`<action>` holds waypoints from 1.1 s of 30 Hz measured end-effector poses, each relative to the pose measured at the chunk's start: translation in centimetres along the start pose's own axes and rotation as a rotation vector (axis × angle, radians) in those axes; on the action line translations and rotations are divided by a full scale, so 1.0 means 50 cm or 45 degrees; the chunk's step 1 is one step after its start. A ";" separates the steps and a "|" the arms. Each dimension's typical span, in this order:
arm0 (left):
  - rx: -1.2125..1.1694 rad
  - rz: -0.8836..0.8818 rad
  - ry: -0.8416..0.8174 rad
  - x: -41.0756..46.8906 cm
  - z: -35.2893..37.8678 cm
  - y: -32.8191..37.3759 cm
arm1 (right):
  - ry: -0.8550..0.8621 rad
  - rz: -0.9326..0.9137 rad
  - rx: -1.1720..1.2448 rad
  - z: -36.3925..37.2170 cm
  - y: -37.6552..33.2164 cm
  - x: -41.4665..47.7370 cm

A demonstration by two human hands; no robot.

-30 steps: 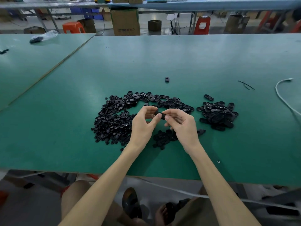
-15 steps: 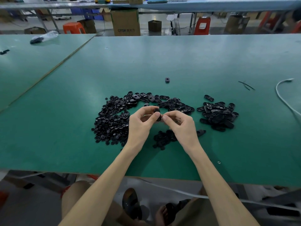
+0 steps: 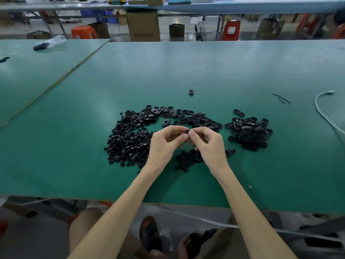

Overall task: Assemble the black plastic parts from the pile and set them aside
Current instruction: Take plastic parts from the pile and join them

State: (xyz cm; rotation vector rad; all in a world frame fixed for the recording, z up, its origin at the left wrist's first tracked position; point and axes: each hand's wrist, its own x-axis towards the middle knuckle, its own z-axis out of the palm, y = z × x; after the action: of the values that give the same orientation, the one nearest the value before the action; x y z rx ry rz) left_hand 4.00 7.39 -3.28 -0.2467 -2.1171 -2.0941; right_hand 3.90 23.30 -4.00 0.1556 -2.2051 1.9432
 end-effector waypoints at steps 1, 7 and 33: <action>0.000 0.001 -0.017 0.000 0.000 0.000 | 0.011 0.004 0.002 0.000 0.000 0.001; -0.004 0.021 -0.046 0.000 -0.001 0.001 | 0.052 0.021 0.026 0.000 -0.001 0.001; 0.092 0.027 0.047 0.000 -0.004 0.000 | -0.028 0.057 -0.120 0.006 -0.011 -0.001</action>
State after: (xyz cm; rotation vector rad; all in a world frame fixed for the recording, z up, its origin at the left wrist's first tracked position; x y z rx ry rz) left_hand 3.99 7.17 -3.30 -0.2192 -2.1545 -1.9901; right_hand 4.06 22.92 -3.52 0.1157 -2.3283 1.8638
